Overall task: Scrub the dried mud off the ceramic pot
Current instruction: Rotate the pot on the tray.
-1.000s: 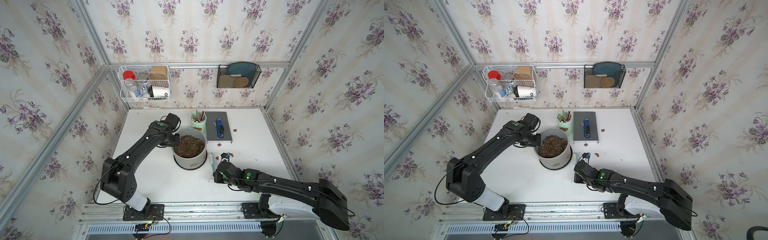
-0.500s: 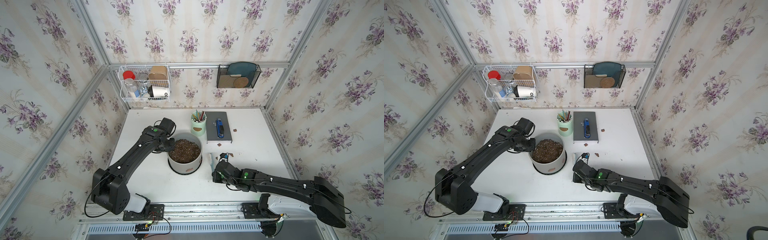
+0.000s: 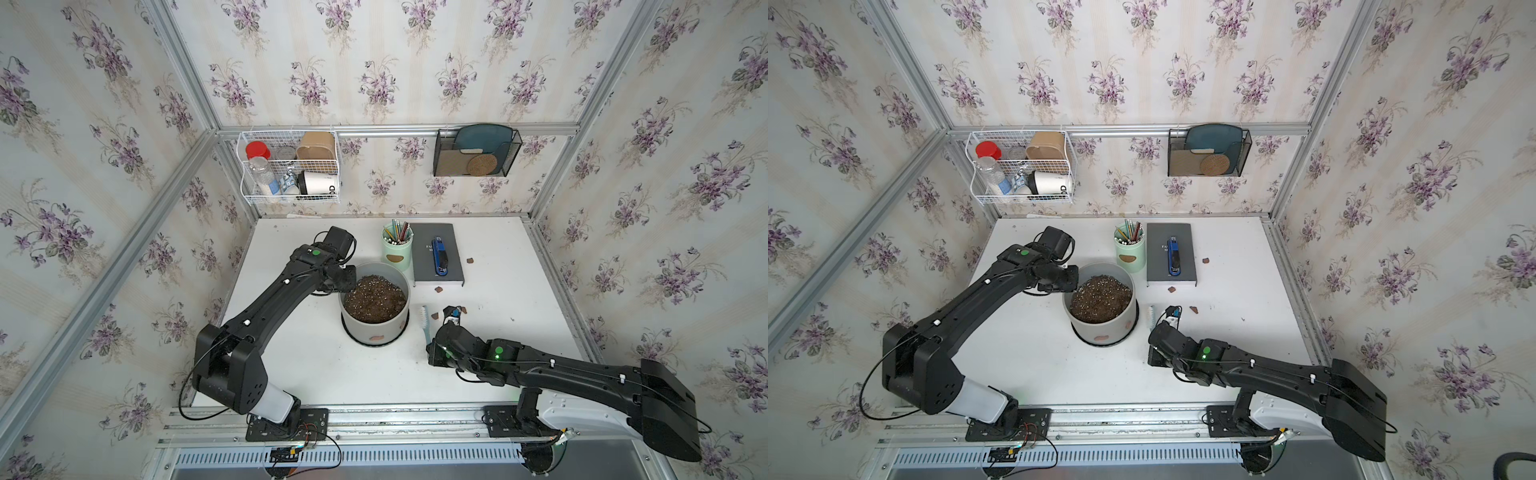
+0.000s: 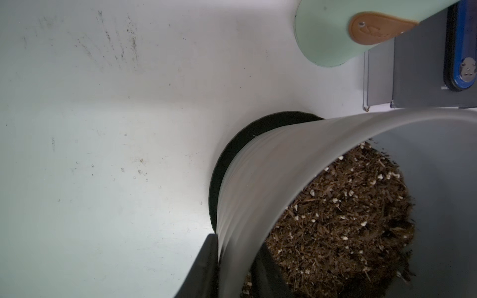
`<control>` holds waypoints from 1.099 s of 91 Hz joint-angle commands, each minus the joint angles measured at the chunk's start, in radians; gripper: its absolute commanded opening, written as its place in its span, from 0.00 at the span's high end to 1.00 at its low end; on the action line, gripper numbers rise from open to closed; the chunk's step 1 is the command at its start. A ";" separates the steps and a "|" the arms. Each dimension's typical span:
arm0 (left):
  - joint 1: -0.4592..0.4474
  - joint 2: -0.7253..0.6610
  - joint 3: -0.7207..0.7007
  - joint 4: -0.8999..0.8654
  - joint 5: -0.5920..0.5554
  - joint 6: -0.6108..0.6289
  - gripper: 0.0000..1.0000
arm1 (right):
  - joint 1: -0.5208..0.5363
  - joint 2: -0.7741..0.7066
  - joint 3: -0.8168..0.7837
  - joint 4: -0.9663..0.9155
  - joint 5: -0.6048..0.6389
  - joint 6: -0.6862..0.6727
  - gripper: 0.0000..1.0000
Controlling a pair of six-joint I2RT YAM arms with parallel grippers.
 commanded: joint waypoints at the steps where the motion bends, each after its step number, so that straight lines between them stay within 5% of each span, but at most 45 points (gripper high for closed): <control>1: 0.000 -0.001 -0.008 0.045 0.012 0.006 0.74 | 0.000 -0.009 -0.003 -0.014 0.027 0.011 1.00; 30: 0.001 -0.037 -0.015 -0.029 -0.021 0.000 0.90 | 0.001 0.027 0.038 -0.018 0.029 0.005 1.00; 50: 0.000 -0.101 -0.078 -0.022 0.055 -0.045 0.94 | 0.000 0.058 0.052 -0.003 0.020 -0.004 1.00; 72: 0.000 -0.130 -0.106 0.018 0.058 -0.047 0.69 | 0.001 0.080 0.059 0.016 -0.015 -0.026 1.00; 100: 0.009 -0.032 -0.002 0.019 -0.029 -0.014 0.62 | 0.001 0.057 0.045 -0.003 0.004 -0.017 1.00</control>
